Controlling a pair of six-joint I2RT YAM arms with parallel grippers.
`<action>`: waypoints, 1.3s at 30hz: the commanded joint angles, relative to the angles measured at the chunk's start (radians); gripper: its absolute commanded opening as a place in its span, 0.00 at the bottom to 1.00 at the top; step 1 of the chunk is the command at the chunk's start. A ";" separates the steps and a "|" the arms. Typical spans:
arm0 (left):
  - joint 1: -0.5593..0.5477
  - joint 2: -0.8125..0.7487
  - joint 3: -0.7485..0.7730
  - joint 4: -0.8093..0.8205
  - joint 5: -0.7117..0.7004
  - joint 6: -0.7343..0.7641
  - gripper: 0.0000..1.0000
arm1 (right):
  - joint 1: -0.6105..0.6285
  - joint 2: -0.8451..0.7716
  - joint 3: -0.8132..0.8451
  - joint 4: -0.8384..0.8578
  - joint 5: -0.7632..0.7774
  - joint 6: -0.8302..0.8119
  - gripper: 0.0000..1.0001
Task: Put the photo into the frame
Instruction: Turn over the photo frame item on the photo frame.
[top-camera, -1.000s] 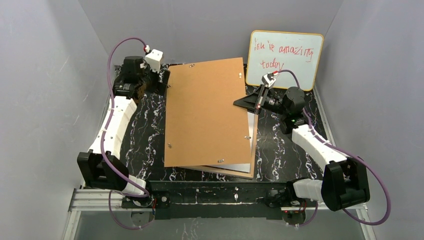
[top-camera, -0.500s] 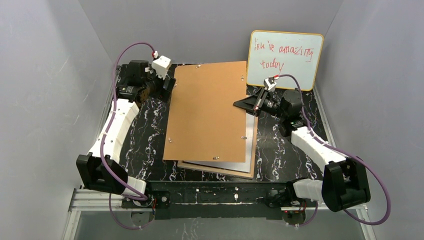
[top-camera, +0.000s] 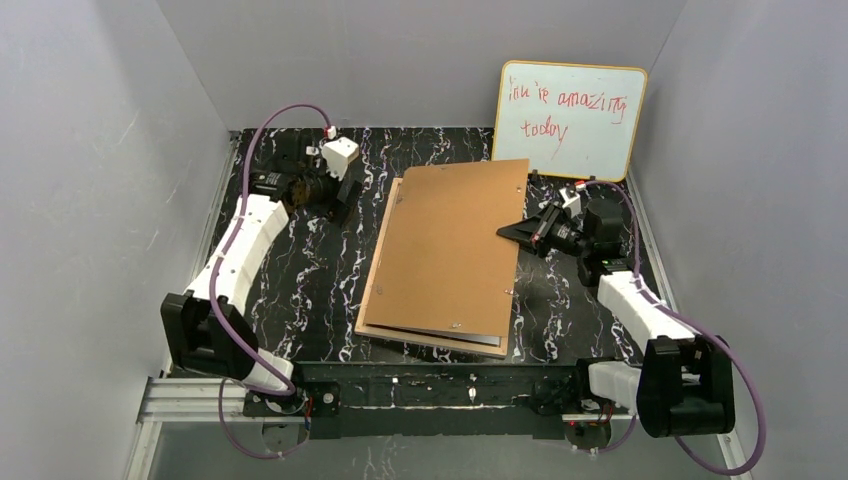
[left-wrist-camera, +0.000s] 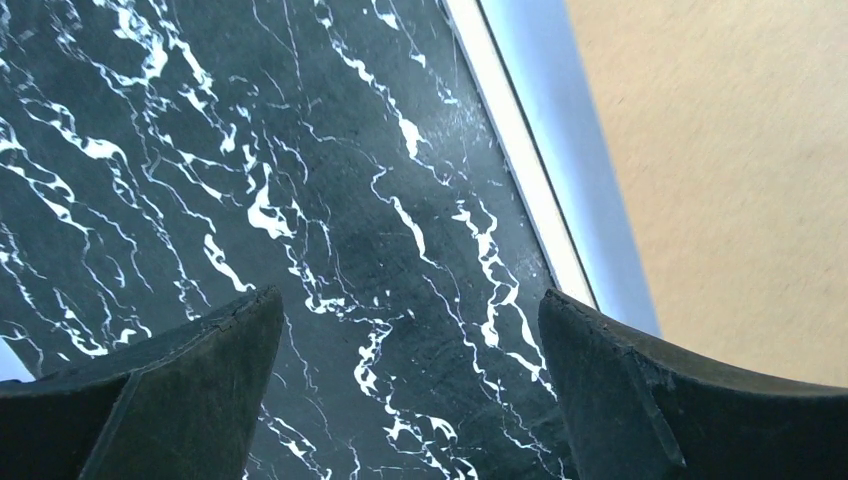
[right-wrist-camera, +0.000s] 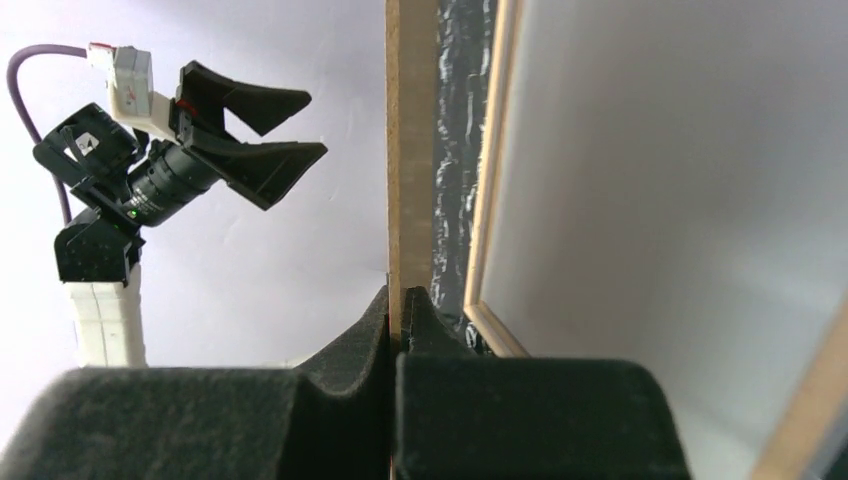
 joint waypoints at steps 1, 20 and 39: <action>0.012 0.037 -0.054 0.002 -0.007 0.017 0.98 | -0.066 -0.050 -0.008 -0.037 -0.098 -0.081 0.01; 0.013 0.210 -0.188 0.166 0.019 -0.008 0.90 | -0.098 0.180 0.029 0.082 -0.158 -0.143 0.01; 0.012 0.348 -0.283 0.254 0.031 -0.001 0.73 | -0.099 0.295 0.023 0.204 -0.153 -0.118 0.01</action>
